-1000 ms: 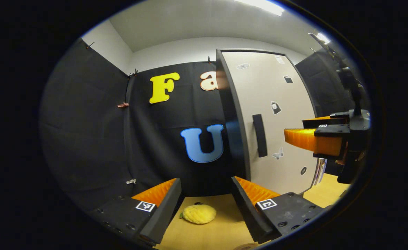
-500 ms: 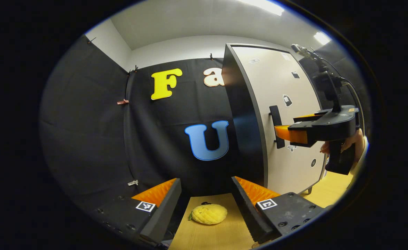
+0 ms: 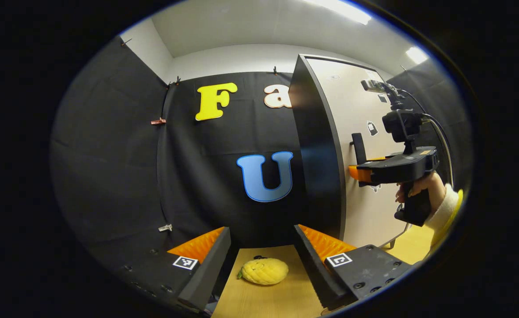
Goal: Open the cabinet door with the right hand, grasp the bottle in the cabinet with the left hand and place it on the coaster, then close the cabinet door with the right hand.
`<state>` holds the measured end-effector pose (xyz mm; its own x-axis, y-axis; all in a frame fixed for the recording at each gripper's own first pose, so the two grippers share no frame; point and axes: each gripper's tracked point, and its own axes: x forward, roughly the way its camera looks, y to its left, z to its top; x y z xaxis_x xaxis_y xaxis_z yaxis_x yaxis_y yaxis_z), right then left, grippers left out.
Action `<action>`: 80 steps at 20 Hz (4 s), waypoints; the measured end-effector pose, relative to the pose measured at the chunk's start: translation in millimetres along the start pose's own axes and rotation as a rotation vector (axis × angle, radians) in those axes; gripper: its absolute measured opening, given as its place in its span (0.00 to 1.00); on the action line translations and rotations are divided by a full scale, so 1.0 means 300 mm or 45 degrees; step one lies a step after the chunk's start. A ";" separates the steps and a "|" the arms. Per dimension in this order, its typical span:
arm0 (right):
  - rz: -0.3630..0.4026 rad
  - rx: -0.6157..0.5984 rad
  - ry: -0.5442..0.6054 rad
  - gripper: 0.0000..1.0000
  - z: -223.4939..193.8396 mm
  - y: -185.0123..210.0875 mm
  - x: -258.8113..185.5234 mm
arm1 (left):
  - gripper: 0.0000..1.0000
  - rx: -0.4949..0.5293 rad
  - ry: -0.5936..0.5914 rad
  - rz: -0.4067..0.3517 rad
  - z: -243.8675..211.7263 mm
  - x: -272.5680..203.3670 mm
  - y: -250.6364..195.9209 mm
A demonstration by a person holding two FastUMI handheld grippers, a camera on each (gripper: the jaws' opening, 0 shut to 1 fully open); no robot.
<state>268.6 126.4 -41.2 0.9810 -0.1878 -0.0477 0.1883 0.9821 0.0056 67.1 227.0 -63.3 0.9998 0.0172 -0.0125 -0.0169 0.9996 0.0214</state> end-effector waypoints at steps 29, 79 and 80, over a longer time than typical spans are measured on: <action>0.319 0.031 0.050 0.16 0.057 -0.066 -0.365 | 0.90 0.001 -0.070 -0.091 0.132 -0.208 -0.353; 0.068 0.097 0.089 0.06 0.030 -1.036 -0.745 | 0.94 -0.062 -0.133 -0.355 0.272 0.184 -1.177; 0.058 0.116 0.091 0.06 0.032 -1.045 -0.761 | 0.94 -0.063 -0.141 -0.354 0.277 0.232 -1.183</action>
<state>-14.0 -138.7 -22.5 0.9835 -0.1385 -0.1165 0.1503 0.9836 0.0999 143.7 -128.4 11.3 0.9614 -0.2568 0.0983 0.2596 0.9656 -0.0161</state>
